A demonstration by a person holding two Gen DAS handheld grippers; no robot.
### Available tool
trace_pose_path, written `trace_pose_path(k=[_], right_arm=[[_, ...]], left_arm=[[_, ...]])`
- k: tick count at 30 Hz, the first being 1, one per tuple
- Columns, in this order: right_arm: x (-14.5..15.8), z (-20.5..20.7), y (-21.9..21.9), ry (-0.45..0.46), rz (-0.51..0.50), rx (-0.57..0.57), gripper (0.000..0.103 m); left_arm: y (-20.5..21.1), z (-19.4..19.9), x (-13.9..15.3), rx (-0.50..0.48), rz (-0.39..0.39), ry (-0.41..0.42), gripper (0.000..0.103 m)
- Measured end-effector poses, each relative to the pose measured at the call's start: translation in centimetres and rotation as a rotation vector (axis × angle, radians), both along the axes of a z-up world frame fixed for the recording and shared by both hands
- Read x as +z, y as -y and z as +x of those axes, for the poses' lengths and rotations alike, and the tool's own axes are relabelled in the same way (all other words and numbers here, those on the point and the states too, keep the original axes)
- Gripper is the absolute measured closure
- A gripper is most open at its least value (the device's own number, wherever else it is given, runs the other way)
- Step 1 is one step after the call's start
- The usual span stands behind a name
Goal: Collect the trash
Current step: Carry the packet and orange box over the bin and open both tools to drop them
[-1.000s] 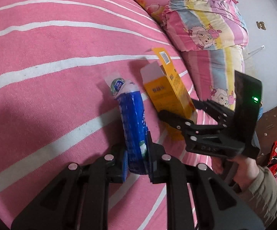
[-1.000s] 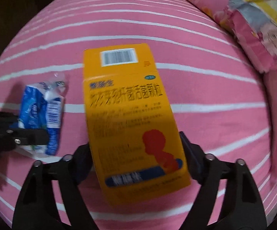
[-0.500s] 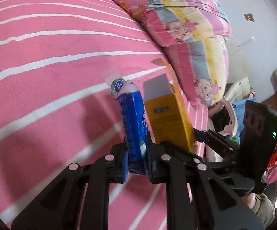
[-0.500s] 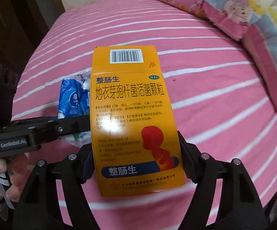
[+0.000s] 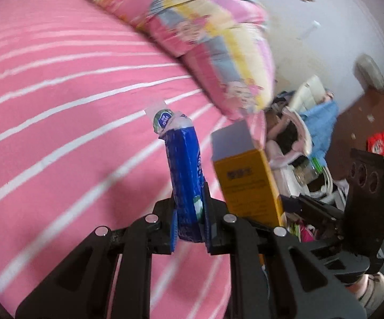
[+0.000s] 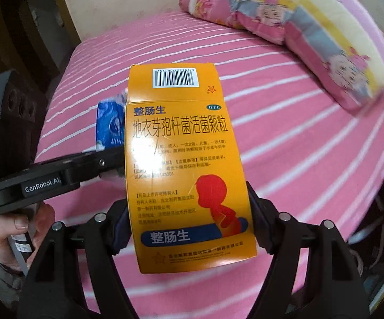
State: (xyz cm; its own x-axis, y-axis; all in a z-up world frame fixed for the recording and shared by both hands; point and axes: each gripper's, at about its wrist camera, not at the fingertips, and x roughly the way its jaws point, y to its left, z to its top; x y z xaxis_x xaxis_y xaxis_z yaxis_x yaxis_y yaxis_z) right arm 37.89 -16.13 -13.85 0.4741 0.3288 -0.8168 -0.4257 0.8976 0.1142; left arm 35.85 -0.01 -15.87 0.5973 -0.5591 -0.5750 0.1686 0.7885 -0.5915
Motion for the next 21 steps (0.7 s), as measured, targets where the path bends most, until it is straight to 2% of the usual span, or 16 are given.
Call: trace_pose_path(k=[5,10,14,18,21], right_arm=[[3.2,-7.6,4.5,0.027,0.052,-0.074,0.03],[6.4,-14.8,7.9,0.07,0.064,-0.095,0.03],[8.5,-20.2,11.1,0.109,0.093,-0.124,0.03],[9.5,-24.2,14.4,0.133,0.135,-0.166,0.03],[9.3,-26.8,17.0,0.138,0.145,-0.198,0.03]], left_arm=[[4.6,-6.1,2.9,-0.04,0.011,0.038,0.089],[8.7,-11.7,5.4,-0.081,0.012,0.037,0.089],[12.3,-15.6,7.9,-0.121,0.044,0.06,0.089],[15.5,-18.5,9.2,-0.168,0.07,0.073,0.089],[17.7,-20.2,9.1,-0.194,0.077,0.06,0.089]])
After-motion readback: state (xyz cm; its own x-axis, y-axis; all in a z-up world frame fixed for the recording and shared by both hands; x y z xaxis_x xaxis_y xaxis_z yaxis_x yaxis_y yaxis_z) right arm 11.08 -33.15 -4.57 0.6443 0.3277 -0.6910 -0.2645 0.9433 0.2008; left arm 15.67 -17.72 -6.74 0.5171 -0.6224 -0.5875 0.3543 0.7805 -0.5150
